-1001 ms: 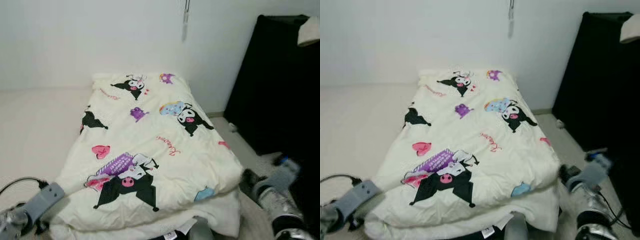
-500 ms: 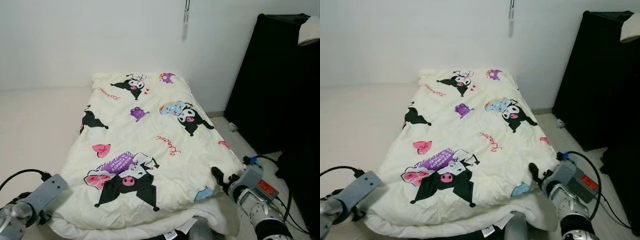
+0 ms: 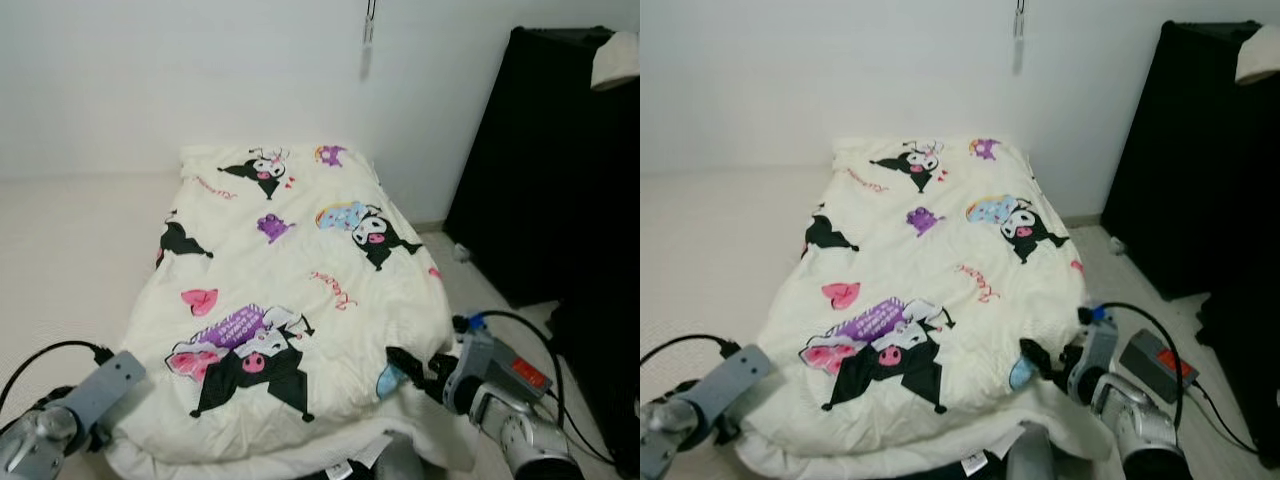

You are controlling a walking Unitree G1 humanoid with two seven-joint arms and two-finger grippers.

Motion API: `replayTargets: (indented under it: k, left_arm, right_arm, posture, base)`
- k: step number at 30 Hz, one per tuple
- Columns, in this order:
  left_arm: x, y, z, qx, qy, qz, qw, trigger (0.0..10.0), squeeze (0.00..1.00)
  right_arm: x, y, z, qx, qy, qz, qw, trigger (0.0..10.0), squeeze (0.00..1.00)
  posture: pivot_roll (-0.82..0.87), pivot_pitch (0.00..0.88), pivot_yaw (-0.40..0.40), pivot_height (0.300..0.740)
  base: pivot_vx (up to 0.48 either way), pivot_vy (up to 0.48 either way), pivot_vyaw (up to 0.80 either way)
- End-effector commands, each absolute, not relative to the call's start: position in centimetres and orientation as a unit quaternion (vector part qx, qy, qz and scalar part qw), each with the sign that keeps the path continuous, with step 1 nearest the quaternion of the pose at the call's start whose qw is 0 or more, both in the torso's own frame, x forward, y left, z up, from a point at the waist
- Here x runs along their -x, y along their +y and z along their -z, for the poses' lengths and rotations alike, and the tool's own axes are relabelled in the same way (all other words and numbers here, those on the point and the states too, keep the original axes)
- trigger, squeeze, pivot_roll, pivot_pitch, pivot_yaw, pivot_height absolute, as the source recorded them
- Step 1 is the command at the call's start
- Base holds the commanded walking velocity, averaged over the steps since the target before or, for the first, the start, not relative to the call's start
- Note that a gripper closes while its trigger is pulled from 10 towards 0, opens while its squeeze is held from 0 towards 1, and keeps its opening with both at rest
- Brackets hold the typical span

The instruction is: Clean up the room

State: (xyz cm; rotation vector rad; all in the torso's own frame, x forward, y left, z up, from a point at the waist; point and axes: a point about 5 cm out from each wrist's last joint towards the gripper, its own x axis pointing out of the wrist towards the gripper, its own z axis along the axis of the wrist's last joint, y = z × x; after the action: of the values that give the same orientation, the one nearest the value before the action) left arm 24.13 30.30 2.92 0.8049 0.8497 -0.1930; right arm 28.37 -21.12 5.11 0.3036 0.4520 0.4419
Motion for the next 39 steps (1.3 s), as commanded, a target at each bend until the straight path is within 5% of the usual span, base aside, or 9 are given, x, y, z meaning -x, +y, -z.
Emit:
replayTargets:
  k: [1, 8, 21, 25, 35, 39]
  left_arm:
    - [-24.1, 29.7, -2.5, -0.381, 0.402, 0.098, 0.827, 10.0, 1.00]
    - [-24.1, 28.6, -1.8, -0.375, 0.401, 0.109, 0.829, 10.0, 1.00]
    - [-23.9, 28.2, -1.3, -0.373, 0.403, 0.116, 0.828, 10.0, 1.00]
    - [-23.7, 27.9, -0.8, -0.372, 0.408, 0.122, 0.825, 10.0, 1.00]
    - [-23.6, 27.7, -0.7, -0.370, 0.406, 0.122, 0.827, 10.0, 1.00]
    - [-23.7, 27.9, -0.8, -0.372, 0.402, 0.119, 0.828, 10.0, 1.00]
  right_arm:
    - [-28.0, -20.4, -5.7, -0.120, 0.215, -0.267, 0.932, 10.0, 0.00]
    - [-23.3, -21.0, -3.6, 0.040, 0.361, -0.384, 0.849, 10.0, 0.00]
    - [-20.9, -23.1, -4.4, 0.028, 0.437, -0.370, 0.819, 10.0, 0.00]
    - [-19.9, -27.2, -2.7, 0.137, 0.530, -0.257, 0.797, 10.0, 0.00]
    - [-20.2, -28.9, 0.4, 0.197, 0.548, -0.110, 0.805, 10.0, 0.00]
    - [-22.0, -28.2, 0.4, 0.218, 0.481, -0.084, 0.845, 10.0, 0.00]
  posture:
    - [-0.06, 0.029, -0.036, 0.546]
    - [-0.07, 0.030, -0.037, 0.546]
    - [-0.07, 0.036, -0.040, 0.546]
    - [-0.08, 0.037, -0.039, 0.546]
    - [-0.07, 0.034, -0.048, 0.546]
    - [-0.07, 0.032, -0.046, 0.546]
  base:
    - [0.000, 0.000, 0.00]
    - [0.000, 0.000, 0.00]
    - [0.000, 0.000, 0.00]
    - [0.000, 0.000, 0.00]
    - [0.000, 0.000, 0.00]
    - [0.000, 0.000, 0.00]
